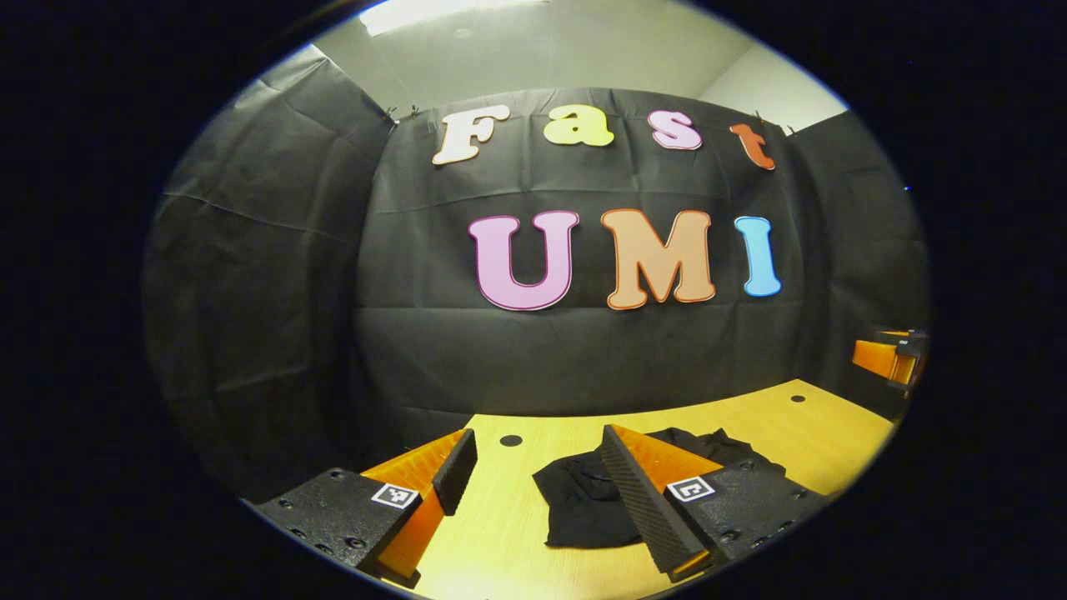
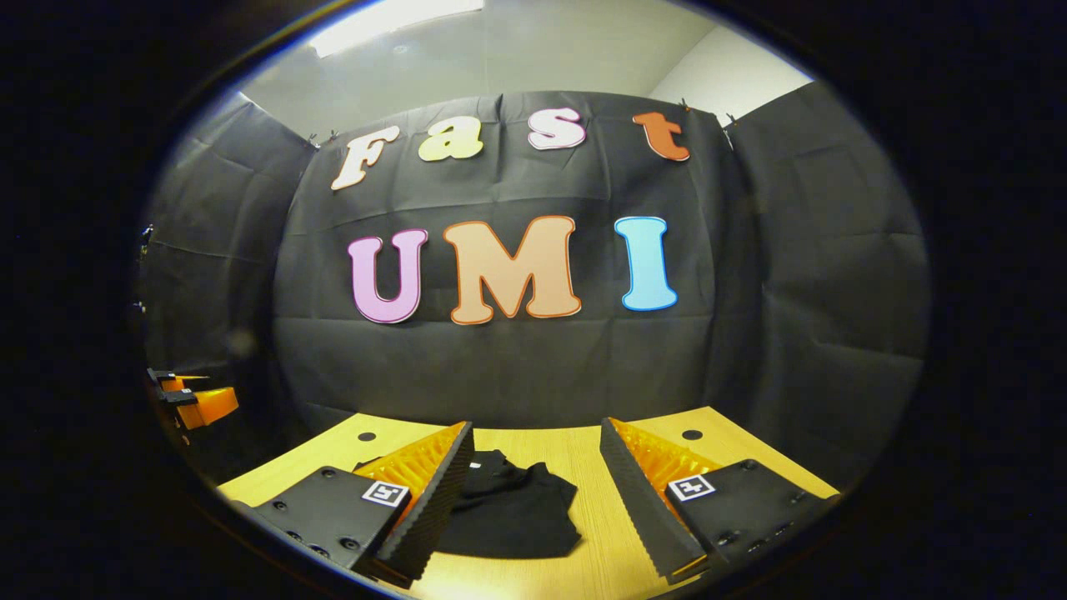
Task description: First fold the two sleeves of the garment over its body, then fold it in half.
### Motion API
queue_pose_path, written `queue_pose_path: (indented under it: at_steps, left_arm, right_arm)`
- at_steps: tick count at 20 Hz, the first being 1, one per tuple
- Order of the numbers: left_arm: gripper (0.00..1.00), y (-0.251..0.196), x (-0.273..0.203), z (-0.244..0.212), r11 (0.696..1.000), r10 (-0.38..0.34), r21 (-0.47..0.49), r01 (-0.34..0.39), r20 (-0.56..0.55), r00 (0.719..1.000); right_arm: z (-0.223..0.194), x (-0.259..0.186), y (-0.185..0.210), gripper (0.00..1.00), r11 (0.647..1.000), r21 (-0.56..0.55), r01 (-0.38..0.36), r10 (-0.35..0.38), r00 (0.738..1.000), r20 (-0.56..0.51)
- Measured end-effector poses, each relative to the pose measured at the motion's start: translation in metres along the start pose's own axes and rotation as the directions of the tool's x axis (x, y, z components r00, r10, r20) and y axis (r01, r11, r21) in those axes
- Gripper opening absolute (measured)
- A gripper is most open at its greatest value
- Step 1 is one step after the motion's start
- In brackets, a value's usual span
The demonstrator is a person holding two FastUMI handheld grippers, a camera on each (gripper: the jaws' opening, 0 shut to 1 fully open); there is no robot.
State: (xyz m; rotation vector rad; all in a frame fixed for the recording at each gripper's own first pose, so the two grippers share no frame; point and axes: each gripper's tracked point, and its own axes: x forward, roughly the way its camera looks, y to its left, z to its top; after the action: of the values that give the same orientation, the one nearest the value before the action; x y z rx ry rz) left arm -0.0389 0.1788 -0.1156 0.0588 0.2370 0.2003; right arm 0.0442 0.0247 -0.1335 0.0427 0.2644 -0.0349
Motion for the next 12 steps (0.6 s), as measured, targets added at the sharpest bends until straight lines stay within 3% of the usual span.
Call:
queue_pose_path:
  at_steps: [2, 4, 7, 10, 11, 12]
  left_arm:
    - [0.92, -0.002, -0.024, 0.004, 1.000, -0.011, 0.010, 0.011, 0.014, 1.000]
    - [0.92, -0.006, -0.043, 0.010, 1.000, -0.019, -0.001, 0.019, 0.025, 0.999]
    - [0.92, -0.005, -0.062, 0.023, 1.000, -0.022, 0.004, 0.022, 0.056, 0.998]
    - [0.92, -0.006, -0.075, 0.033, 1.000, -0.028, 0.013, 0.027, 0.080, 0.996]
    - [0.92, -0.005, -0.078, 0.034, 1.000, -0.024, 0.019, 0.022, 0.080, 0.997]
    - [0.92, -0.003, -0.081, 0.034, 1.000, -0.019, 0.021, 0.017, 0.080, 0.997]
  right_arm:
    - [-0.001, -0.027, 0.004, 0.97, 1.000, -0.008, -0.004, 0.004, 1.000, 0.013]
    - [0.000, -0.048, 0.008, 0.93, 1.000, -0.001, -0.009, 0.009, 1.000, 0.022]
    - [0.009, -0.068, 0.009, 0.96, 1.000, 0.000, -0.011, 0.011, 0.999, 0.048]
    - [0.018, -0.082, 0.009, 0.93, 1.000, 0.001, -0.007, 0.007, 0.997, 0.083]
    - [0.018, -0.087, 0.009, 0.96, 1.000, 0.004, -0.006, 0.006, 0.996, 0.087]
    - [0.018, -0.091, 0.008, 0.93, 1.000, 0.008, -0.006, 0.006, 0.996, 0.086]
